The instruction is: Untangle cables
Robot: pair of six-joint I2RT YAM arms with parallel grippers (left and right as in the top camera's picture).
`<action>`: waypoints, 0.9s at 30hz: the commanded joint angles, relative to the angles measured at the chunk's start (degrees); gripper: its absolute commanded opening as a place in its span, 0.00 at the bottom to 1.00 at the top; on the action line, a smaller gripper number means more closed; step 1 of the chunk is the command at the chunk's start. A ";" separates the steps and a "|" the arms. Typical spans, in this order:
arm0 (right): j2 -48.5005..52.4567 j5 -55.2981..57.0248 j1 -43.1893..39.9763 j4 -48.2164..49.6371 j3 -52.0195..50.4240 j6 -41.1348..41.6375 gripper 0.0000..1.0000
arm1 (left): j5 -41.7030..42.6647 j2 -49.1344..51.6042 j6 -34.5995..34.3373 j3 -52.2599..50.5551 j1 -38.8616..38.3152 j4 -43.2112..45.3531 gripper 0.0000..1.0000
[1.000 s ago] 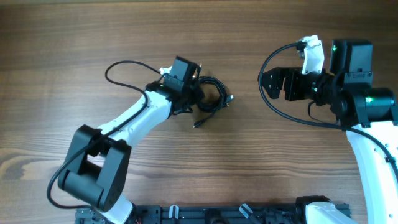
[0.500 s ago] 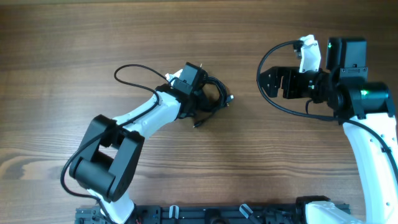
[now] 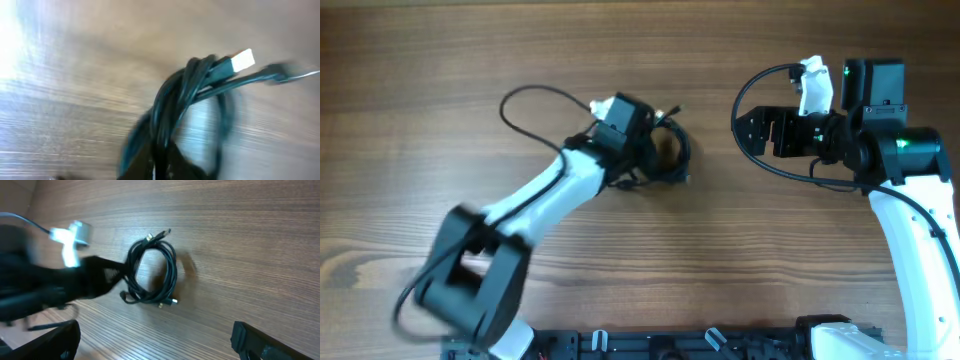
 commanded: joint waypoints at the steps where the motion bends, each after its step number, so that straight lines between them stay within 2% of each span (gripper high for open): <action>1: 0.61 -5.05 0.24 1.07 0.94 0.37 0.97 | 3.72 -12.13 8.76 2.58 0.79 0.52 0.04; 5: 0.59 -8.76 0.24 2.78 0.94 0.42 0.94 | 13.22 -17.90 8.72 2.58 3.61 0.52 0.04; 9: 0.61 -12.17 0.24 4.57 0.94 0.39 0.93 | 27.19 -18.05 8.37 2.58 8.22 0.57 0.04; 15: 0.87 -12.81 0.26 6.40 0.94 0.46 0.88 | 35.12 -17.99 14.56 2.58 11.08 1.68 0.04; 18: 2.01 -13.09 1.51 6.93 0.94 0.39 0.86 | 34.99 -17.99 15.10 2.58 11.08 1.81 0.04; 22: 4.35 -13.05 4.02 7.28 0.94 0.13 0.85 | 33.81 -17.99 21.31 2.58 11.08 0.79 0.04; 27: 5.33 -8.02 3.91 7.21 0.96 0.63 0.86 | 9.88 -17.99 29.64 2.58 10.78 -6.51 0.04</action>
